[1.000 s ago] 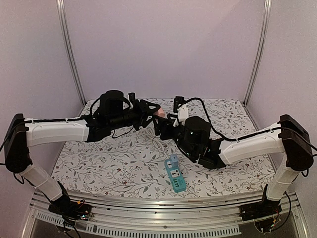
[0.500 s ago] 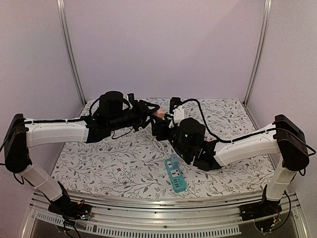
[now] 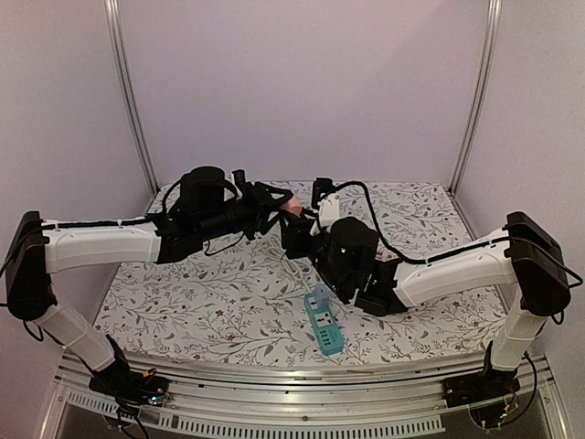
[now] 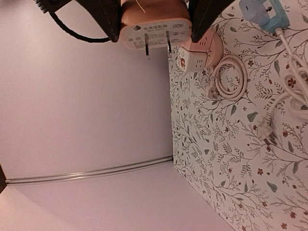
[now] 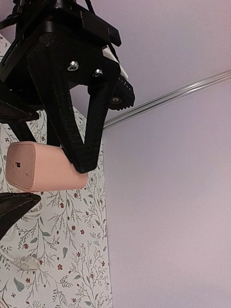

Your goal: Insert the plug

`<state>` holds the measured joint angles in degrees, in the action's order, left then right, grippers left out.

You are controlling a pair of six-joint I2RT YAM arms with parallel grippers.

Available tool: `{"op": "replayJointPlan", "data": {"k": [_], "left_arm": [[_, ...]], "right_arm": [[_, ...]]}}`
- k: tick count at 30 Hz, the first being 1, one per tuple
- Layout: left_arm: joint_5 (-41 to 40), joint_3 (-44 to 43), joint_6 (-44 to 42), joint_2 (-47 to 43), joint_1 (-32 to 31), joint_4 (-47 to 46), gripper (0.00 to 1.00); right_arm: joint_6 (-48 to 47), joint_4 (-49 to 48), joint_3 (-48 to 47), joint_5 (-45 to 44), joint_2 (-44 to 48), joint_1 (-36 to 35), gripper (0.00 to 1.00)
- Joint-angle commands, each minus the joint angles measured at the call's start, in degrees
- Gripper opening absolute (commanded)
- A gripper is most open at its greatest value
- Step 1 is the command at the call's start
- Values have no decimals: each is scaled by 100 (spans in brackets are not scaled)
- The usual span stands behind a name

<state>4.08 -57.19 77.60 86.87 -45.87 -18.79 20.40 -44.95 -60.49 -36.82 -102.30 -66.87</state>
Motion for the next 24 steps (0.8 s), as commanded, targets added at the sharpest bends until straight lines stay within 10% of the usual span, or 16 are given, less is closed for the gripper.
{"op": "replayJointPlan", "data": {"k": [1,24], "left_arm": [[-46,68,-87,-139,-36,-45,0],[-3,128,-70,-162,-89,-134,0]], "right_arm": [[-72,-101,-147,-115,-127,-47,47],[-133,-113,-294,-202,-237,-46,27]]}}
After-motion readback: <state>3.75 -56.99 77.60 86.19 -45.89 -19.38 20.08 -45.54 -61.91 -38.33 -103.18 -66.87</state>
